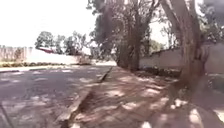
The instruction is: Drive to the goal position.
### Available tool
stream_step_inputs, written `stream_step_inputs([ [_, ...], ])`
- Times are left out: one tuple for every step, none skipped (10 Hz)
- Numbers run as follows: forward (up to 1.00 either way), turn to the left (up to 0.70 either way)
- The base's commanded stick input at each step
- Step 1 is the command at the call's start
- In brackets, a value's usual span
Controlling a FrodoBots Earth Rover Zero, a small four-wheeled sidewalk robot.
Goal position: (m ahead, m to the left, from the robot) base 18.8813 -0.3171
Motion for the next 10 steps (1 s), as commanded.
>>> stream_step_inputs([
  [0.70, 0.00],
  [0.70, 0.00],
  [0.70, 0.00],
  [0.70, 0.00],
  [0.70, 0.00],
  [0.70, 0.00],
  [0.70, 0.00],
  [0.70, 0.00],
  [0.70, 0.00],
  [0.70, 0.00],
])
